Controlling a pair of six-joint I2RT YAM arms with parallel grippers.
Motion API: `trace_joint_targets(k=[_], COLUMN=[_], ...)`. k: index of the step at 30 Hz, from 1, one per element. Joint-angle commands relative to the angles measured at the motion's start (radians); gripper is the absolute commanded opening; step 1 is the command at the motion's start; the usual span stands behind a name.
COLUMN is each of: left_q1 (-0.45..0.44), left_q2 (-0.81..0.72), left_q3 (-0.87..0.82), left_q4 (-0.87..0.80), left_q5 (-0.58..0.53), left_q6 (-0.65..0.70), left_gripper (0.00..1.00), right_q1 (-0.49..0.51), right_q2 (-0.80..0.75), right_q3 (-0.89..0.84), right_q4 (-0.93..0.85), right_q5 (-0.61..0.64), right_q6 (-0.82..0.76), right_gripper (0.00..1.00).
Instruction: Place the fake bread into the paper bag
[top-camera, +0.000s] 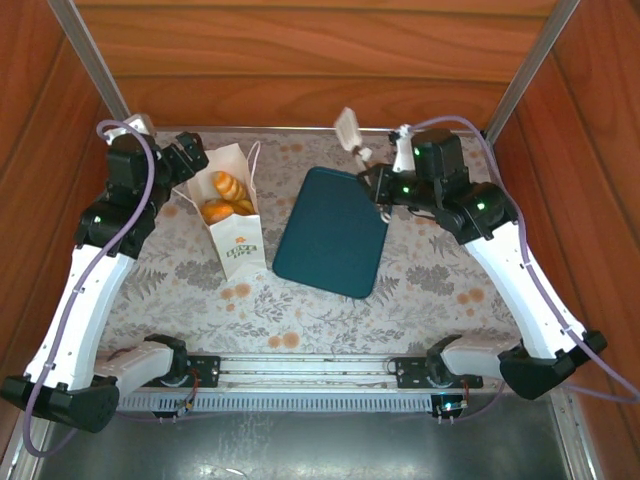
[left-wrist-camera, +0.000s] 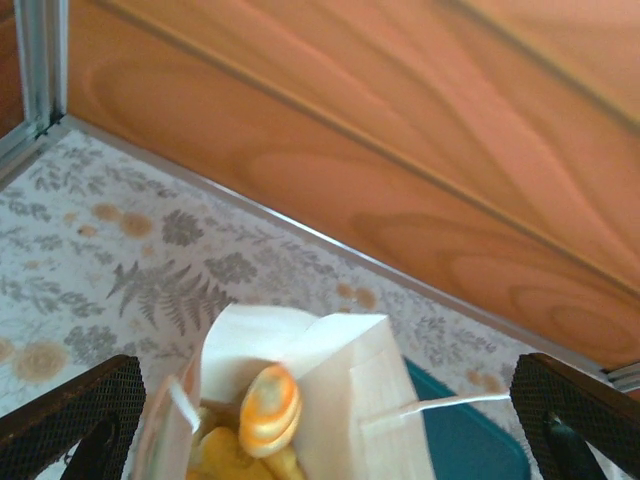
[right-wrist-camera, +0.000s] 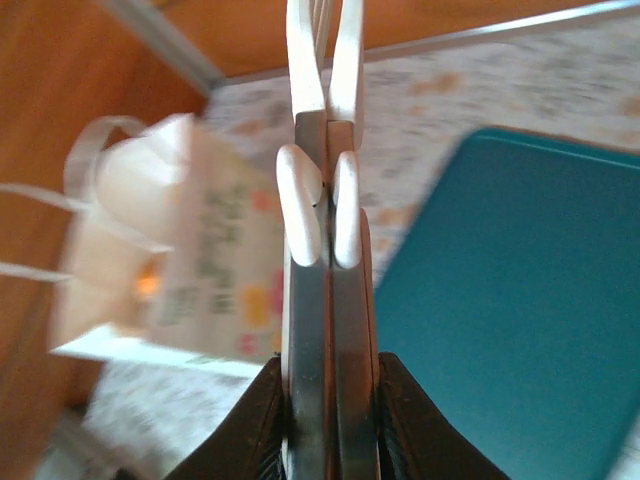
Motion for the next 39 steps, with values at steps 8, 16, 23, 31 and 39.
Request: trace_joint_targets(k=[8, 16, 23, 31, 39], left_q1=[0.315, 0.501, 0.517, 0.516, 0.516], left_q2=[0.022, 0.090, 0.081, 0.031, 0.011], left_q3=[0.079, -0.016, -0.181, -0.308, -0.390], left_q4=[-0.007, -0.008, 0.002, 0.042, 0.109], left_q5=[0.111, 0.019, -0.027, -0.031, 0.002], left_q6=[-0.073, -0.065, -0.055, 0.006, 0.058], left_gripper=[1.00, 1.00, 1.00, 1.00, 1.00], right_q1=[-0.252, -0.366, -0.401, -0.414, -0.414], right_q2=[-0.100, -0.005, 0.129, 0.210, 0.132], right_q3=[-0.448, -0.649, -0.693, -0.726, -0.676], right_q4=[0.119, 0.287, 0.356, 0.395, 0.340], right_q5=[0.225, 0.209, 0.174, 0.123, 0.045], right_q6=[0.044, 0.083, 0.113, 0.116, 0.095], right_gripper=[0.10, 0.16, 0.25, 0.56, 1.00])
